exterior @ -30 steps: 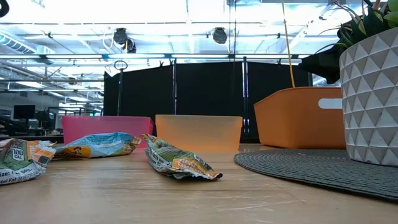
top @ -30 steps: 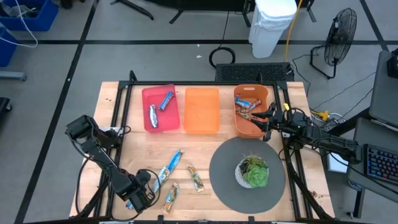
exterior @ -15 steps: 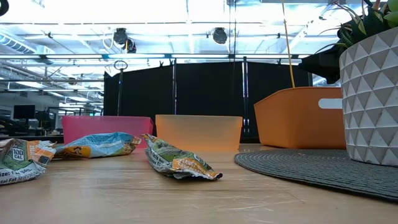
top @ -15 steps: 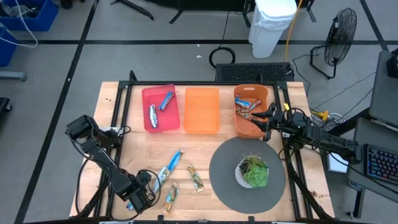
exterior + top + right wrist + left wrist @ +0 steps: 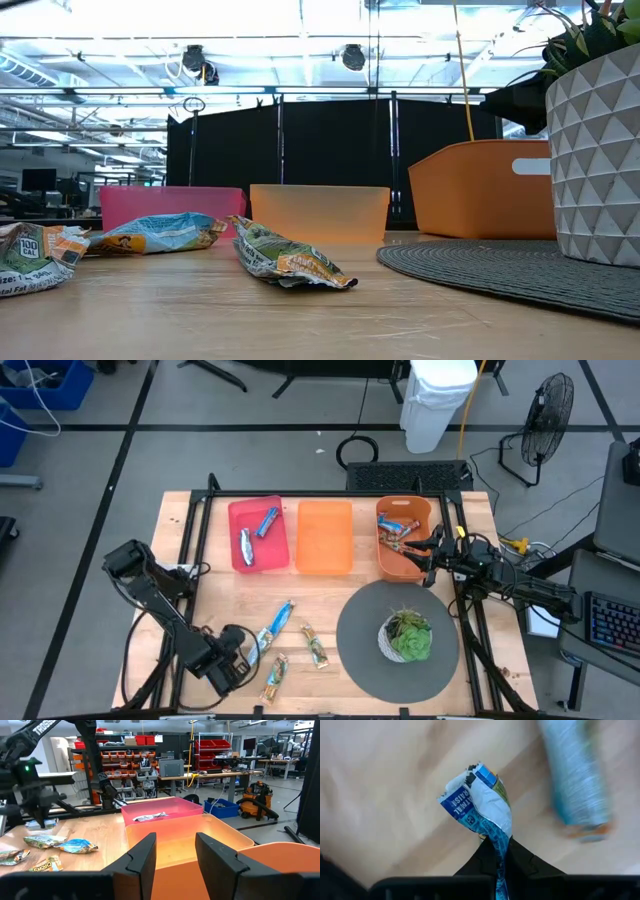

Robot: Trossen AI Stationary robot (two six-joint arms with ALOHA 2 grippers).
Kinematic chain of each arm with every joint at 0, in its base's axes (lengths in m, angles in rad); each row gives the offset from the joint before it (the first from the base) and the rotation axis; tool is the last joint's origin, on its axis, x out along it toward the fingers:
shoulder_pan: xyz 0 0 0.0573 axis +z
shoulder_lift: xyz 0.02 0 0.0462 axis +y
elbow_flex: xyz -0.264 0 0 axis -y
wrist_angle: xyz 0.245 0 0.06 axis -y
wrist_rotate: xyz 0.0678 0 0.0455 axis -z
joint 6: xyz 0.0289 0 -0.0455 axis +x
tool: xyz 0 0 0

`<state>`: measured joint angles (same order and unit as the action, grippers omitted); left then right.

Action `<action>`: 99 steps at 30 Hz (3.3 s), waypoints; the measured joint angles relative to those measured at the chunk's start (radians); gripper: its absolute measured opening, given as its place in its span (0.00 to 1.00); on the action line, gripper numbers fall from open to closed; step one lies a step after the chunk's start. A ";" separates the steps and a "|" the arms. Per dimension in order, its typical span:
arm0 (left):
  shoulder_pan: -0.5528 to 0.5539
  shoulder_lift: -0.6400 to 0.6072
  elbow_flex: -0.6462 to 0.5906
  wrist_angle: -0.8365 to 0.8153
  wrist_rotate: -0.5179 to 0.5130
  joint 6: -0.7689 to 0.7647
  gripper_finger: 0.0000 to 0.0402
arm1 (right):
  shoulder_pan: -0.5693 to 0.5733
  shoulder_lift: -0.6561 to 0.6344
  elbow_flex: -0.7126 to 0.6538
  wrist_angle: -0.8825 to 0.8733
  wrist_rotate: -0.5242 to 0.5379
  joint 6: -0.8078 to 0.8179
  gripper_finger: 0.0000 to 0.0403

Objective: Pick and place Granola Bars by type
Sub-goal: Put the blue granola bar into the pink bin

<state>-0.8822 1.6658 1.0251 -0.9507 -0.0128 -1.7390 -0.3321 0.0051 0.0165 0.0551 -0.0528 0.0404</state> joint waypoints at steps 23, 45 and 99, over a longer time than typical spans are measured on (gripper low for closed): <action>0.001 -0.439 0.111 -0.483 -0.741 0.200 0.03 | 0.000 0.000 0.000 0.000 0.000 0.000 0.32; 0.122 -0.454 0.108 -0.017 -0.599 0.445 0.03 | 0.000 0.000 0.000 0.000 0.000 0.000 0.32; 1.303 -1.012 -0.421 0.544 -0.186 1.363 0.03 | 0.000 0.000 0.000 0.000 0.000 0.000 0.32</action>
<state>0.4203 0.6535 0.6042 -0.4064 -0.1987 -0.3757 -0.3324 0.0051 0.0165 0.0551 -0.0528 0.0403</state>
